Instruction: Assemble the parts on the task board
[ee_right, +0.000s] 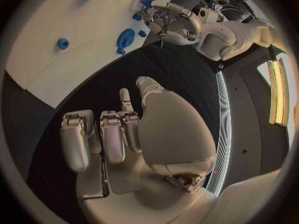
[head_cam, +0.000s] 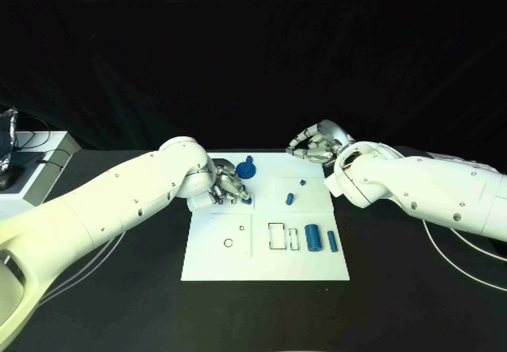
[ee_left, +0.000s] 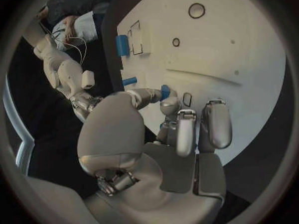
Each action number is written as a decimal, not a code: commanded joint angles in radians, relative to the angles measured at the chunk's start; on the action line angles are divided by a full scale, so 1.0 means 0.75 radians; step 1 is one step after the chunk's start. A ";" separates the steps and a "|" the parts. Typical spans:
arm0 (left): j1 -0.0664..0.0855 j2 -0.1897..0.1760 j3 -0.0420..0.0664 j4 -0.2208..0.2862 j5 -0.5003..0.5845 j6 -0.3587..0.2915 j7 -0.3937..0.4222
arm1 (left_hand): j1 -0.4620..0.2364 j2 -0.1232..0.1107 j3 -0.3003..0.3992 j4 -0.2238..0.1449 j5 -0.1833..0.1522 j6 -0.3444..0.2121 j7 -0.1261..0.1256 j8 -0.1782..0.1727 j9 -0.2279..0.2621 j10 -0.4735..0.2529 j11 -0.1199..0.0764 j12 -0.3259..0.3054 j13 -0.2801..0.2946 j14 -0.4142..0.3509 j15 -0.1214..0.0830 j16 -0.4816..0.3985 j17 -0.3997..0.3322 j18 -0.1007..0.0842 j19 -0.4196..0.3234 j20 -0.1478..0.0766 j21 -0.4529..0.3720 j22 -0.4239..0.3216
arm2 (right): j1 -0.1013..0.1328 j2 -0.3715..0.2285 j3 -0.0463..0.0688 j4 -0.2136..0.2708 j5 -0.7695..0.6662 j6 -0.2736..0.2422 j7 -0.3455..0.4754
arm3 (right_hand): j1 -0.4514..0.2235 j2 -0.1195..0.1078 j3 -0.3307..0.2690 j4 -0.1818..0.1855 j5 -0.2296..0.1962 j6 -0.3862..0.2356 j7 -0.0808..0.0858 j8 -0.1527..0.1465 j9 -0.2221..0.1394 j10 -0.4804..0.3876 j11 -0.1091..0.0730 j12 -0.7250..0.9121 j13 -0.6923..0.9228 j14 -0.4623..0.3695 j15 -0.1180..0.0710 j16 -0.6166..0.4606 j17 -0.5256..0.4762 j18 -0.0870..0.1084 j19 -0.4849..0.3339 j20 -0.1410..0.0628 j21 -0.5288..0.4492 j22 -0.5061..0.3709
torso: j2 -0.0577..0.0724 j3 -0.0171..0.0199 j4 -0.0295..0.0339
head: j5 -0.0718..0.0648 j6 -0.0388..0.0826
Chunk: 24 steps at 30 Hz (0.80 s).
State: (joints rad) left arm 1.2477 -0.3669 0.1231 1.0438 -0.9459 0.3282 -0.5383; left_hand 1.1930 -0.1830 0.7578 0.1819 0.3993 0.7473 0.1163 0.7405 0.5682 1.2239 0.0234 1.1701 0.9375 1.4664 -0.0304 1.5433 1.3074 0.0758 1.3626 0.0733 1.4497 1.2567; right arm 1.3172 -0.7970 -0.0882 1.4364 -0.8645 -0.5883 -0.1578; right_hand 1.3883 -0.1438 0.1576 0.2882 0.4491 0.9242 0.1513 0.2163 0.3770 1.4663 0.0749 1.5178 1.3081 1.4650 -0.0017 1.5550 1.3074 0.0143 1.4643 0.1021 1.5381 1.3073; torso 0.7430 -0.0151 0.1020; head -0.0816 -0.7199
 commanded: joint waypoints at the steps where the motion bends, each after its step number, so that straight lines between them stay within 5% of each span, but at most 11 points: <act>1: 0.001 0.000 0.000 0.003 0.028 -0.002 0.023 | -0.023 -0.002 0.131 -0.139 0.044 0.039 -0.023 0.011 0.095 0.009 -0.005 -0.007 0.000 0.116 -0.015 0.002 0.270 -0.010 -0.001 -0.008 0.007 0.004 | -0.001 0.001 0.000 -0.001 -0.011 0.013 0.012 | -0.009 -0.005 0.006 0.000 0.006 -0.009 0.001 0.002 0.002 0.068 -0.008 -0.007 0.285 0.122 -0.004 -0.004 0.270 -0.006 0.118 -0.005 -0.004 0.313 | 0.000 0.0005 0.0003 | 0.000 0.001; 15: 0.001 -0.045 0.002 0.031 0.121 -0.080 0.032 | -0.108 -0.011 0.173 -0.239 0.286 0.120 -0.051 0.001 0.183 0.078 -0.033 0.004 0.034 0.113 -0.041 -0.005 0.255 -0.014 0.016 -0.031 0.025 0.033 | -0.002 -0.003 0.000 -0.006 -0.010 0.013 0.012 | -0.011 -0.006 0.010 0.000 0.006 -0.011 0.001 0.002 0.003 0.068 -0.008 -0.007 0.285 0.122 -0.004 -0.005 0.269 -0.006 0.118 -0.005 -0.005 0.313 | -0.002 0.0012 0.0016 | 0.004 0.008; 24: 0.001 -0.161 0.003 0.155 0.067 -0.129 0.018 | -0.141 -0.017 0.151 -0.251 0.325 0.164 -0.071 -0.001 0.215 0.114 -0.051 0.004 0.039 0.116 -0.055 0.000 0.266 -0.018 0.029 -0.041 0.032 0.052 | -0.002 -0.021 -0.001 -0.018 -0.013 0.008 0.012 | -0.011 -0.008 0.012 -0.001 0.005 -0.012 0.002 0.002 0.003 0.068 -0.008 -0.007 0.284 0.121 -0.004 -0.005 0.268 -0.006 0.118 -0.005 -0.005 0.313 | -0.006 0.0010 0.0084 | 0.003 0.004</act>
State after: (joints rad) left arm 1.2478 -0.4850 0.1242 1.1478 -0.8801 0.2661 -0.5301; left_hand 1.0959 -0.1963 0.7230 0.1471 0.6379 0.7982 0.1265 0.7410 0.5683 1.3050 -0.0142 1.1700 0.9681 1.4667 -0.0660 1.5433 1.3074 0.0759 1.3832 0.0455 1.4687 1.2944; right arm 1.3164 -0.8112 -0.0888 1.4249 -0.8643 -0.5878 -0.1578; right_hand 1.3863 -0.1458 0.1603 0.2854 0.4491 0.9242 0.1513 0.2163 0.3782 1.4663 0.0748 1.5178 1.3077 1.4650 -0.0017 1.5550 1.3074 0.0142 1.4643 0.1021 1.5381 1.3081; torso 0.7403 -0.0141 0.1056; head -0.0791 -0.7151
